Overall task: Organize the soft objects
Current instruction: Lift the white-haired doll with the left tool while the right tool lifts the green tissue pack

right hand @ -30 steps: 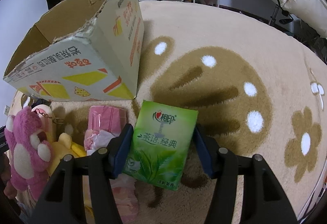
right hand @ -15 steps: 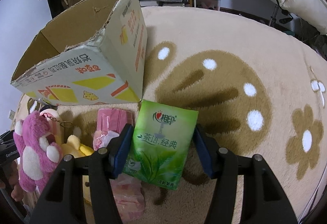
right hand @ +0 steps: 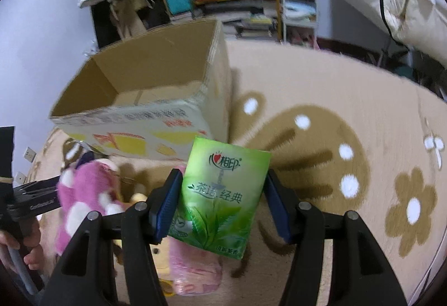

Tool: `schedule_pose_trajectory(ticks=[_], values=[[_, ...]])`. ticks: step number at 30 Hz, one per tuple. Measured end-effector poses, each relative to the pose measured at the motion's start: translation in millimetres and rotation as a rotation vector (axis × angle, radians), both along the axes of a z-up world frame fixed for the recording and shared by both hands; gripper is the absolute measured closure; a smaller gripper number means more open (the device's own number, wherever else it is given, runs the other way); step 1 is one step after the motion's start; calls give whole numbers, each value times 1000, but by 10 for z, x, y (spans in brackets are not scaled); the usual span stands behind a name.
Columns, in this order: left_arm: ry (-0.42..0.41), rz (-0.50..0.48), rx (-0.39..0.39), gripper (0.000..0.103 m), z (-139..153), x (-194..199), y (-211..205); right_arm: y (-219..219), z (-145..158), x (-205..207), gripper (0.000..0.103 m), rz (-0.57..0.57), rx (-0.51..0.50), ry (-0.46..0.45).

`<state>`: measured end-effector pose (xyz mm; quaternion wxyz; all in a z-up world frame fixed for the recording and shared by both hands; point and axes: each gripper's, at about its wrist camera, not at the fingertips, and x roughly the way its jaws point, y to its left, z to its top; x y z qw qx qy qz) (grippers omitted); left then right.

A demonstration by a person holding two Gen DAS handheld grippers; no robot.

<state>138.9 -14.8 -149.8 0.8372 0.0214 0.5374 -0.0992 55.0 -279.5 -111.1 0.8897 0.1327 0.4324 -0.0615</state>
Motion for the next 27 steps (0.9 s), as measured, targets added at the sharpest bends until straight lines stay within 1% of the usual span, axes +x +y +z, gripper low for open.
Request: schedule_pose_trajectory(ticks=[5,8,11,13,15,20,24,27], values=[[-86,42,25,36,229,-130,70,137,142,-76,40,25,-31,-33],[-157,56,45,36,422,-243,94,179,258,-110,40,30,-56,-63],[-233,66,55,36,642,-354,100,196,432,-150,40,24,-59,-111],[-293,75,50,36,818,-430,101,219,567,-194,40,25,-76,-146],[-337,79,42,36,957,-457,101,250,710,-223,40,28,-101,-181],[-460,62,22,36,1345,-514,55,303,1013,-214,40,40,-143,-255],[-537,25,18,36,1605,-492,-41,318,1196,-135,40,50,-175,-302],[-577,-2,23,36,1742,-446,-117,321,1270,-75,40,52,-177,-326]])
